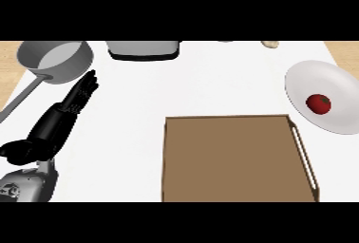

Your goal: Pick the tomato from the tray and place it in the plate

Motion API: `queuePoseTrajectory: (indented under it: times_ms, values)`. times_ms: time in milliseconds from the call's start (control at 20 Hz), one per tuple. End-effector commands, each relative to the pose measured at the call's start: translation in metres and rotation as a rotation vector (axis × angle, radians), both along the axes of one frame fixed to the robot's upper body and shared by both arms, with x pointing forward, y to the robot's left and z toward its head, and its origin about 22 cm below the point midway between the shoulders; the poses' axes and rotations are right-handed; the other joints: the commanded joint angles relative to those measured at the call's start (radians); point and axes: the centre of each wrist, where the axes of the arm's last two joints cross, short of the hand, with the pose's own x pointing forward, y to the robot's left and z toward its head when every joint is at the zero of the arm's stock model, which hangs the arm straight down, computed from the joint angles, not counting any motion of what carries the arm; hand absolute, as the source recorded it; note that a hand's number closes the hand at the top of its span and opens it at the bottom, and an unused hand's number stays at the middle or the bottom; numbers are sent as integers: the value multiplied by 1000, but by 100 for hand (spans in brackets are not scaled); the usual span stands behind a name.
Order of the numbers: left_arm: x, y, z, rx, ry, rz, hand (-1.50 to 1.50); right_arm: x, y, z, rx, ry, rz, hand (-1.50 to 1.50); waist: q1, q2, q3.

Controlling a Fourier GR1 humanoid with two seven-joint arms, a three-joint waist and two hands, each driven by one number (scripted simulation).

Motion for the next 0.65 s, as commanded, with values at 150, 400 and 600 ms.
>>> queuePoseTrajectory:
  times_ms: [150, 400, 600]
  values:
    - [-4, -13, 11, 5, -17, -5, 0, -51, -57, 38, -5, -11, 50, -150, 5, 1, 0]
    - [5, -6, 2, -10, 18, -11, 0, -75, -60, 22, -24, 11, 57, -150, 5, 1, 0]
    - [7, 4, 3, -4, 1, -15, 0, -89, -69, 27, -19, 20, 110, -150, 5, 1, 0]
